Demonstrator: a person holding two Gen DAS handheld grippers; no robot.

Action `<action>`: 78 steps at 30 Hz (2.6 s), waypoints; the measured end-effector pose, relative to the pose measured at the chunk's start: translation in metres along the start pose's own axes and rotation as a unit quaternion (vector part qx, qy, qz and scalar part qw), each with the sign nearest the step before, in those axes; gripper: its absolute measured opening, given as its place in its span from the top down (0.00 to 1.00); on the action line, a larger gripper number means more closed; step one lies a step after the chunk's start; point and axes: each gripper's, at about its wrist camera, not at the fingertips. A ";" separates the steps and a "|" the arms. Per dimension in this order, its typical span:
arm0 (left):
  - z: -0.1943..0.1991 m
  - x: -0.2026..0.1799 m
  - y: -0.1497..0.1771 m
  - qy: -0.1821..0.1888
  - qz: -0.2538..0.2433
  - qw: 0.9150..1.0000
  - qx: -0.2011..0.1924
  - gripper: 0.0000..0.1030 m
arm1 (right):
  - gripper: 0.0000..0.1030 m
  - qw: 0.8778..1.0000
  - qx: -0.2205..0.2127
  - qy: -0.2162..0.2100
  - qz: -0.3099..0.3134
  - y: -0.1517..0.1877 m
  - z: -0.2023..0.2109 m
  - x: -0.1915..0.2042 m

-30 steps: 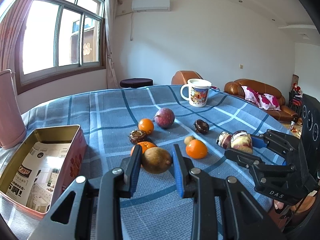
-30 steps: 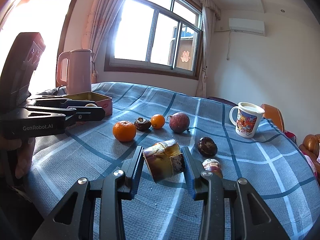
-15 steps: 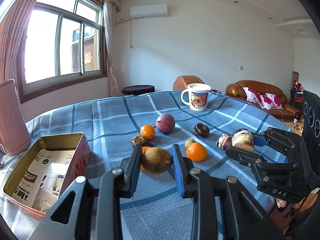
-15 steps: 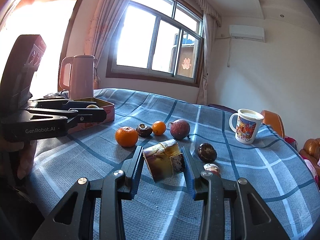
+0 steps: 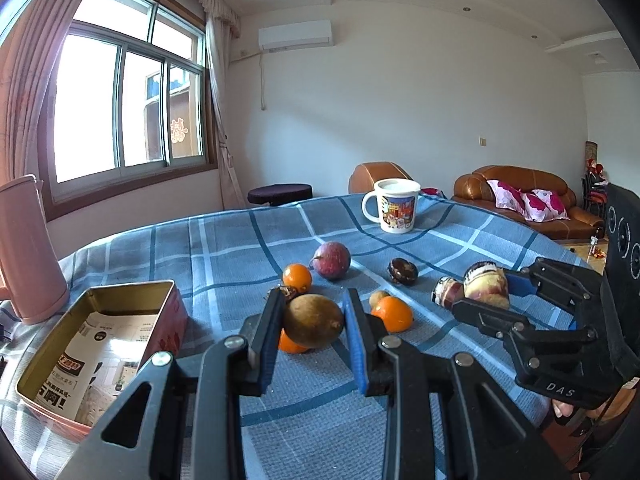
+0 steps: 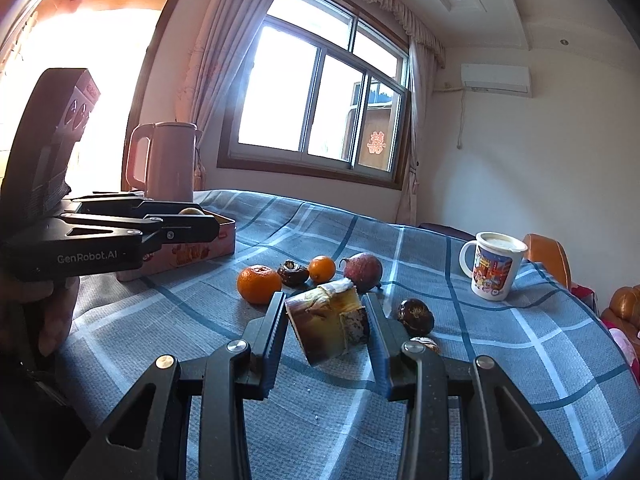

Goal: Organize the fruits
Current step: 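Carry the kiwi with the left tool while the right tool carries the can toward the tin box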

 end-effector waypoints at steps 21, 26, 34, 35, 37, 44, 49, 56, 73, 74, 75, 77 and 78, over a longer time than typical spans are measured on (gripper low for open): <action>0.014 -0.005 -0.011 -0.015 -0.017 0.999 -0.037 0.69 | 0.62 0.999 -0.033 -0.003 -0.030 -0.002 0.007 -0.009; 0.016 -0.004 -0.013 -0.019 -0.018 0.999 -0.041 0.69 | 0.62 0.999 -0.035 -0.002 -0.030 -0.002 0.007 -0.010; 0.018 -0.001 -0.015 -0.027 -0.017 0.998 -0.045 0.69 | 0.62 0.999 -0.039 -0.009 -0.036 -0.005 0.007 -0.008; 0.018 -0.001 -0.016 -0.027 -0.017 0.998 -0.045 0.69 | 0.62 0.999 -0.040 -0.010 -0.035 -0.006 0.006 -0.007; 0.019 0.000 -0.016 -0.029 -0.016 0.999 -0.044 0.69 | 0.62 0.998 -0.040 -0.013 -0.035 -0.007 0.005 -0.005; 0.019 0.006 -0.018 -0.036 -0.010 0.998 -0.042 0.69 | 0.62 0.998 -0.044 -0.031 -0.023 -0.018 -0.001 0.009; 0.019 0.014 -0.019 -0.046 -0.004 0.998 -0.037 0.69 | 0.62 0.998 -0.042 -0.043 -0.017 -0.027 -0.007 0.016; 0.018 0.027 -0.018 -0.061 0.006 0.998 -0.027 0.69 | 0.62 0.998 -0.025 -0.058 -0.010 -0.037 -0.023 0.033; 0.021 0.082 -0.015 -0.114 0.048 0.992 -0.004 0.69 | 0.62 0.995 0.003 -0.094 0.020 -0.062 -0.058 0.066; 0.020 0.086 -0.016 -0.118 0.051 0.992 -0.002 0.69 | 0.62 0.995 0.003 -0.097 0.023 -0.065 -0.061 0.068; 0.020 0.090 -0.015 -0.121 0.053 0.991 0.000 0.69 | 0.62 0.995 0.004 -0.099 0.026 -0.067 -0.063 0.070; 0.021 0.099 -0.014 -0.130 0.060 0.990 0.005 0.69 | 0.62 0.994 0.004 -0.107 0.027 -0.073 -0.069 0.073; 0.020 0.103 -0.014 -0.133 0.062 0.989 0.008 0.69 | 0.62 0.994 0.004 -0.110 0.027 -0.075 -0.071 0.073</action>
Point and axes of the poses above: each gripper's, at about its wrist camera, not at the fingertips, and z roughly against the way its jaws point, x to its left, y to its underside, and after that the axes turned 11 degrees about -x, right-handed
